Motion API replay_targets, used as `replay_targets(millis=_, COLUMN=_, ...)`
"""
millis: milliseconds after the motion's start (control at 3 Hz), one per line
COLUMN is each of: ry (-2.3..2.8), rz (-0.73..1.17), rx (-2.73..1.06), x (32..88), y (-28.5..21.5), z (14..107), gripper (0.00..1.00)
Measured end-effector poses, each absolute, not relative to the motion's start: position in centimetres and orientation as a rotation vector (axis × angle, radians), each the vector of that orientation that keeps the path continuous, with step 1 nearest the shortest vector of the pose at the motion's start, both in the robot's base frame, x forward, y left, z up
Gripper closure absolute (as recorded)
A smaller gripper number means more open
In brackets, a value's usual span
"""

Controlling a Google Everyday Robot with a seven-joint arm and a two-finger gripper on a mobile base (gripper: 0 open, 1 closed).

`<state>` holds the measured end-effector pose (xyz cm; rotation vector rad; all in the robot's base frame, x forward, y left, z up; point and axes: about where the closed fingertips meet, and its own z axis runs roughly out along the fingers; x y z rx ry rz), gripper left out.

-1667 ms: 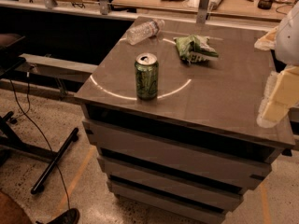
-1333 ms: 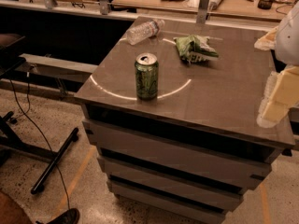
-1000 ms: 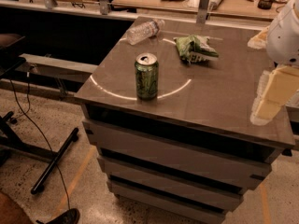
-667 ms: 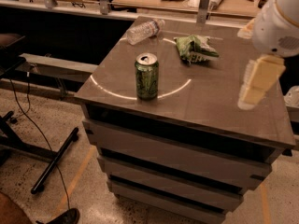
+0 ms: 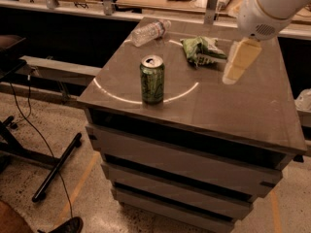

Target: Move green jalapeno chip bag near green can

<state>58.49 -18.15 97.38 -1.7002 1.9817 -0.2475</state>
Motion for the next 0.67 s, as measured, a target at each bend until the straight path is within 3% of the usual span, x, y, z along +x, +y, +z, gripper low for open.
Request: replay_targets(millis=667, ry=1.845, rz=-0.408, rx=-1.633, x=69.1, y=-15.0, z=94.9, gripper=0.00)
